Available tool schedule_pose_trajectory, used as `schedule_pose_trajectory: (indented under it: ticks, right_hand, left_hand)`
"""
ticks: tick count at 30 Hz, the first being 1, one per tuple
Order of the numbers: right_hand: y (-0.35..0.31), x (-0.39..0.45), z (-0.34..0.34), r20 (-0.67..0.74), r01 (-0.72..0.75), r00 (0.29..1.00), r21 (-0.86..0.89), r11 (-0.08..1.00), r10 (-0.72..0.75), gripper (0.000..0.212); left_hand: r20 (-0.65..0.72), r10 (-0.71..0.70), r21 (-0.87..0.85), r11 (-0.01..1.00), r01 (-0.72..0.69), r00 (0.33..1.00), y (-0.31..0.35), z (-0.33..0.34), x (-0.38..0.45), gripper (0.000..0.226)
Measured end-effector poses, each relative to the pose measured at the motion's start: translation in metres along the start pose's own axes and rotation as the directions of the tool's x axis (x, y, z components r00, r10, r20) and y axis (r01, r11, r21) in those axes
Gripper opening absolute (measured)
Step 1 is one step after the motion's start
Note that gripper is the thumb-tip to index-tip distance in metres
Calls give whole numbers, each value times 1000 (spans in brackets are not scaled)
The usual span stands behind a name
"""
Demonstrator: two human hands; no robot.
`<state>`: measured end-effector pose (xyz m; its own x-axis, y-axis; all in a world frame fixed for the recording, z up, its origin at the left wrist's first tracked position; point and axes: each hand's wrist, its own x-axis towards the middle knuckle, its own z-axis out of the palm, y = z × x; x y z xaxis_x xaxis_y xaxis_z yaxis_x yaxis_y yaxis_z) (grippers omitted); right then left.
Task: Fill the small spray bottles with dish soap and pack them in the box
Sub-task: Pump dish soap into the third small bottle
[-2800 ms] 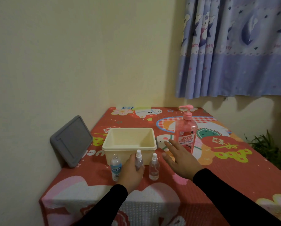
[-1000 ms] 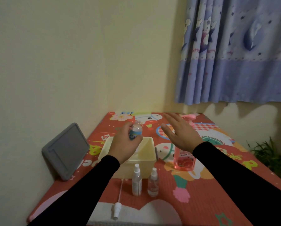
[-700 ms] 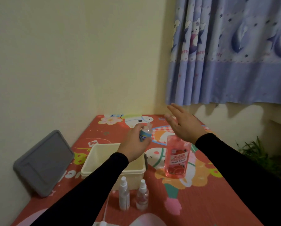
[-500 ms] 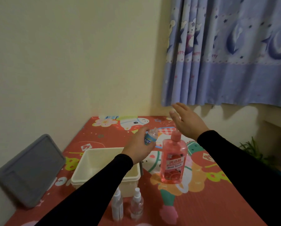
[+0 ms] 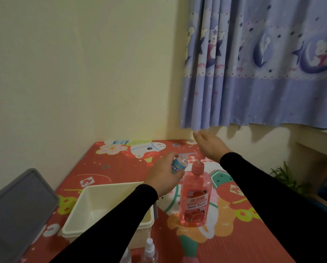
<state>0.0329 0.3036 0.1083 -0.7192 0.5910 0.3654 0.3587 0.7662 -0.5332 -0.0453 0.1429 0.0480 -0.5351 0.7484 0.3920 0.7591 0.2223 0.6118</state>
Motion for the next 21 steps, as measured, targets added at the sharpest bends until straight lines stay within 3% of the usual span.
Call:
schedule_pose_trajectory:
  ticks: [6, 10, 17, 21]
  right_hand:
    - [-8, 5, 3, 164, -138, 976, -48, 989, 145, 56]
    - [-9, 10, 7, 283, -173, 938, -111, 979, 198, 41]
    - [-7, 8, 13, 381, -226, 895, -59, 972, 231, 39]
    - [-9, 9, 25, 392, -239, 873, -172, 956, 289, 36]
  left_hand:
    - [28, 47, 73, 996, -49, 999, -1, -1, 7, 53]
    - [49, 74, 135, 988, -80, 996, 1, -2, 10, 54]
    - [100, 56, 160, 985, -71, 993, -1, 0, 12, 55]
    - [137, 53, 173, 982, -76, 989, -4, 4, 9, 55]
